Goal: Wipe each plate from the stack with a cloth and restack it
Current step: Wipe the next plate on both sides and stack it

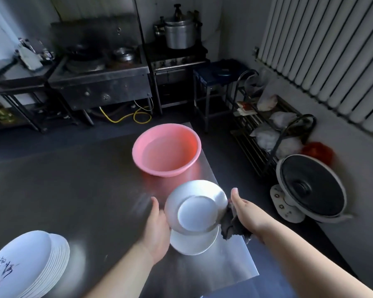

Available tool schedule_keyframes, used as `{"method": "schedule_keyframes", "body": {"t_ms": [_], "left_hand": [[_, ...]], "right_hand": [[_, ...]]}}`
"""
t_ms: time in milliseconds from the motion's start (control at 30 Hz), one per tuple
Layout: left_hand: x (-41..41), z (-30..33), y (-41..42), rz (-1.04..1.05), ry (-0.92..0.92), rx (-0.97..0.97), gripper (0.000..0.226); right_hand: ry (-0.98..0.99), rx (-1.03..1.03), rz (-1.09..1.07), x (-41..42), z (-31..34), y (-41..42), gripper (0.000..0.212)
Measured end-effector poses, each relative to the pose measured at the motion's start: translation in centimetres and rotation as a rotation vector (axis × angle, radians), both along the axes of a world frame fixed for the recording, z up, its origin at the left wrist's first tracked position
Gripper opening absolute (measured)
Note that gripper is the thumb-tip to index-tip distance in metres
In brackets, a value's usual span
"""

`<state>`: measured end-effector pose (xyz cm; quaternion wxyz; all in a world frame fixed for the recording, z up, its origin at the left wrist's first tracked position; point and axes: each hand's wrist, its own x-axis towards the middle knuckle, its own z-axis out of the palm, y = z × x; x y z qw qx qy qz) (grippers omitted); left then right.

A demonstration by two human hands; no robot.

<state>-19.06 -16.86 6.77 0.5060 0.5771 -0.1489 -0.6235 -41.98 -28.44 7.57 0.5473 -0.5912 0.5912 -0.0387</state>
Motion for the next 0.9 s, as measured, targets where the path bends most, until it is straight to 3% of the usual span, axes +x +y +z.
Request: {"method": "schedule_keyframes", "body": {"t_ms": [67,100,200,267,333,400,567,733,900], "left_hand": [[0.2,-1.1,-0.7,0.036,-0.003,0.037,0.115],[0.1,-1.2,-0.9,0.047,-0.023,0.062,0.111],[-0.3,-1.7,-1.3,-0.033,-0.249,0.168,0.068],[-0.1,-3.1,-1.6,-0.128,-0.556,0.235,0.04],[0.2,-4.8,-1.9,-0.228,-0.792,0.307,0.033],[0.1,-5.6,-2.1,-0.251,-0.917,0.382,0.034],[0.0,-6.6,-1.7,-0.361,-1.134,0.445,0.045],[0.5,-7.0,-1.7,-0.469,-1.307,0.457,0.03],[1.2,-7.4,-1.5,-0.481,-1.279,0.441,0.021]], "right_hand": [[-0.094,-0.013,0.022,0.1,-0.9,-0.8,0.08],[-0.107,-0.054,0.037,0.3,-1.3,-1.0,0.062],[-0.056,-0.191,0.093,1.0,-3.2,-2.0,0.027],[-0.025,-0.212,0.145,1.5,-4.4,-2.4,0.026],[0.02,-0.235,0.198,2.0,-5.6,-2.7,0.025],[0.066,-0.288,0.241,2.4,-6.6,-2.8,0.02],[0.119,-0.409,0.337,2.8,-7.5,-2.8,0.01],[0.189,-0.456,0.446,3.1,-7.8,-2.7,0.01],[0.341,-0.531,0.581,3.7,-7.4,-2.7,0.024]]}}
